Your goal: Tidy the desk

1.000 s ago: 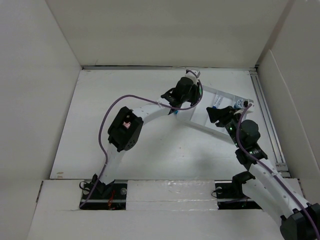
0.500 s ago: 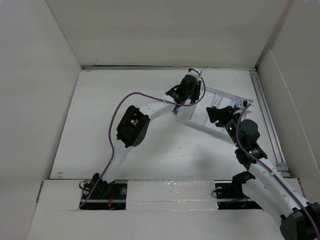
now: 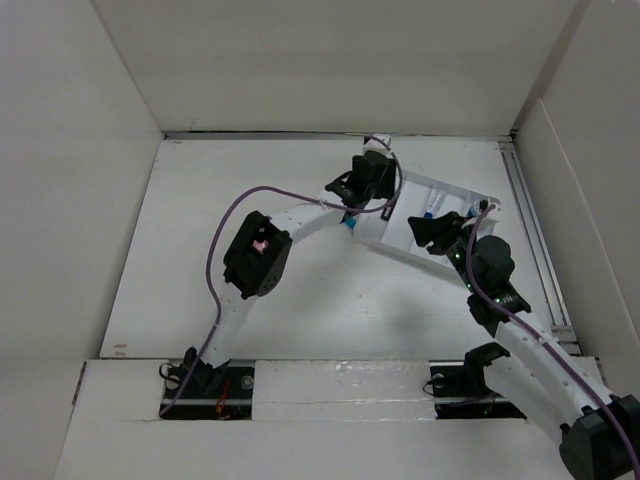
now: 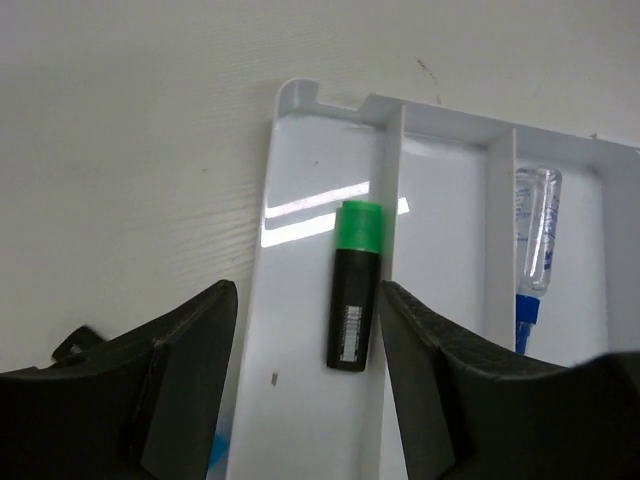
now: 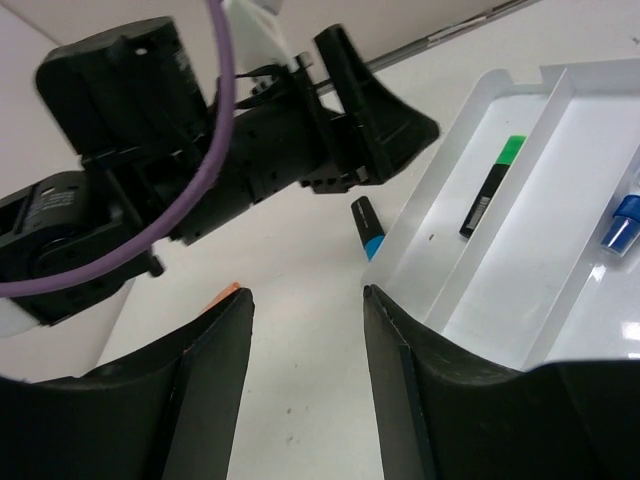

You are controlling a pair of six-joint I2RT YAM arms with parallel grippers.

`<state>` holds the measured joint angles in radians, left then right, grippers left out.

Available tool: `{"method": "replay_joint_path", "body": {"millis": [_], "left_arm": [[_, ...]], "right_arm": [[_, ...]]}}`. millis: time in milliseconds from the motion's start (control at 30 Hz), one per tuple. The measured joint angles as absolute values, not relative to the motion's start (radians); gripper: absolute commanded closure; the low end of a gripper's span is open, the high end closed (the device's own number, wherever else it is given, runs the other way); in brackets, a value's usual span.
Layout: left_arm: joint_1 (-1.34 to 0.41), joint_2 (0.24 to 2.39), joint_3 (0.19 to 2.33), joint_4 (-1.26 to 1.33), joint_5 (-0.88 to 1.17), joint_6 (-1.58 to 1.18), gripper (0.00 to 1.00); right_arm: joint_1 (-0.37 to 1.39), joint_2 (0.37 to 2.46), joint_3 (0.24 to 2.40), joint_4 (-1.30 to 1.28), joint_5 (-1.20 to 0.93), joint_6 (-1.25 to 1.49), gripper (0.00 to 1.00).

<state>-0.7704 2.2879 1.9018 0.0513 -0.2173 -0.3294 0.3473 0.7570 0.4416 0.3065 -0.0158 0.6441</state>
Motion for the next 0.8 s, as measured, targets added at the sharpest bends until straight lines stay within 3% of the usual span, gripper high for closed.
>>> {"method": "replay_joint_path", "body": {"millis": [267,800], "left_arm": [[-0.735,2.016,1.566,0.032,-0.487,-0.664,0.48],[-0.704,2.121,1.569,-0.087,-0.502,-0.901,0.53]], "right_arm": [[0.347,0.772,0.442,0.308,-0.026,0.644,0.46],[0.347,0.818,0.442,0.324,-0.061,0.644,0.46]]}}
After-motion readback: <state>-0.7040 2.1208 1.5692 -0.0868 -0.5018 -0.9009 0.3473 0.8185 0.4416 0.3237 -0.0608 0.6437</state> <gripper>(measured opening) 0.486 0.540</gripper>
